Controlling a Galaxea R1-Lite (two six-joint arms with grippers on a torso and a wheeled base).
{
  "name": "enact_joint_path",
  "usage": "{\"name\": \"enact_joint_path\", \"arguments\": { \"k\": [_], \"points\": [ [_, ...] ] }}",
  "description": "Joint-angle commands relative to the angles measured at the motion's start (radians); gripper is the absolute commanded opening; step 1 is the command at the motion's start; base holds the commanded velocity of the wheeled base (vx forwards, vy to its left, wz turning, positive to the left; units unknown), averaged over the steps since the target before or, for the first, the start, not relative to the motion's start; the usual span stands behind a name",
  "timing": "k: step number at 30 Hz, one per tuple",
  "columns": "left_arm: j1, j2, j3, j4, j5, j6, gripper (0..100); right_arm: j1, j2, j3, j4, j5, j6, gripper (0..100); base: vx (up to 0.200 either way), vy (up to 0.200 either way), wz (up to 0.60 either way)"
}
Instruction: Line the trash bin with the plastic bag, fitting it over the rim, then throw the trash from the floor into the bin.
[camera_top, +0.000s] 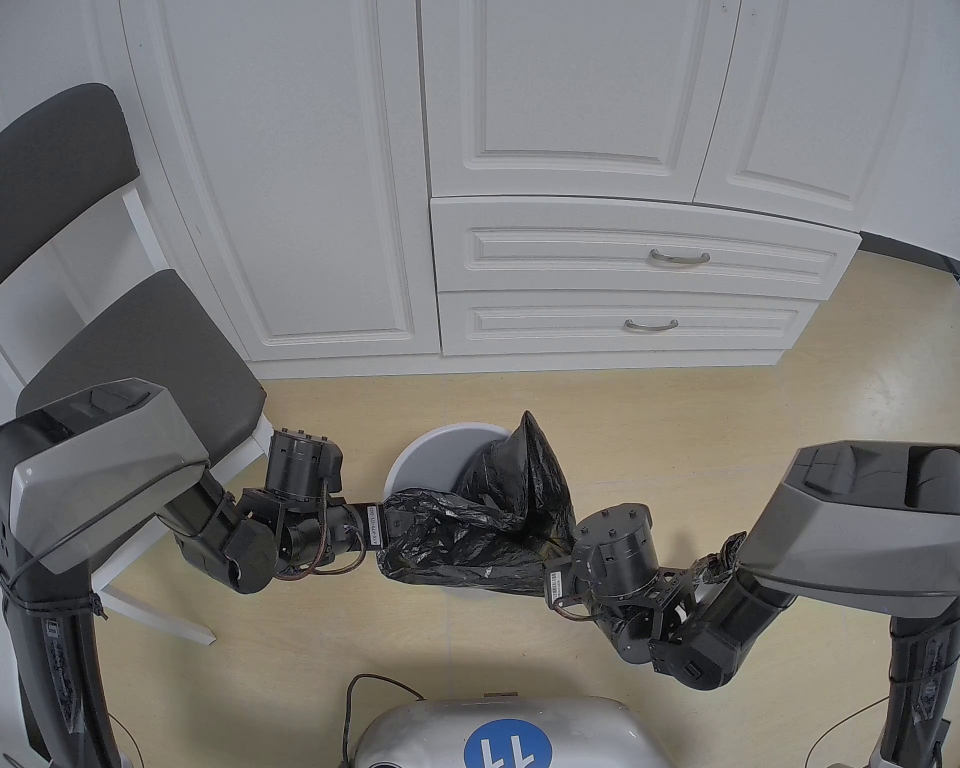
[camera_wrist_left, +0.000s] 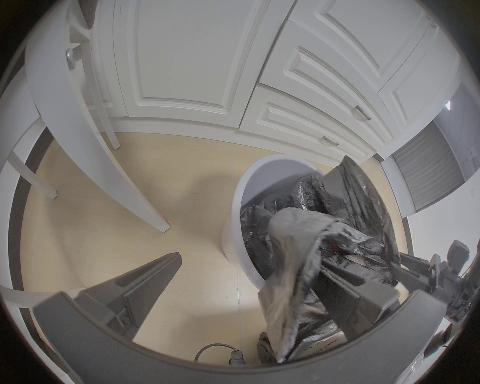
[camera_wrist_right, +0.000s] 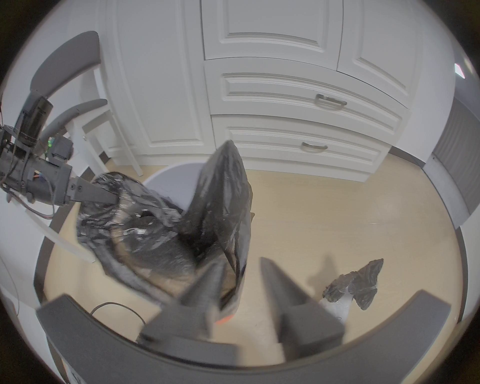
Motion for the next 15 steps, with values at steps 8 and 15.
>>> {"name": "enact_joint_path", "arguments": {
  "k": [8, 15],
  "points": [
    [-0.013, -0.033, 0.027, -0.002, -0.007, 0.001, 100, -0.118, -0.113, -0.169, 0.245, 0.162, -0.132, 100, 0.0, 0.0, 0.0],
    [-0.013, -0.031, 0.03, -0.002, -0.007, 0.001, 100, -0.158, 0.02, -0.443, 0.424, 0.171, -0.138, 100, 0.0, 0.0, 0.0]
  ]
}}
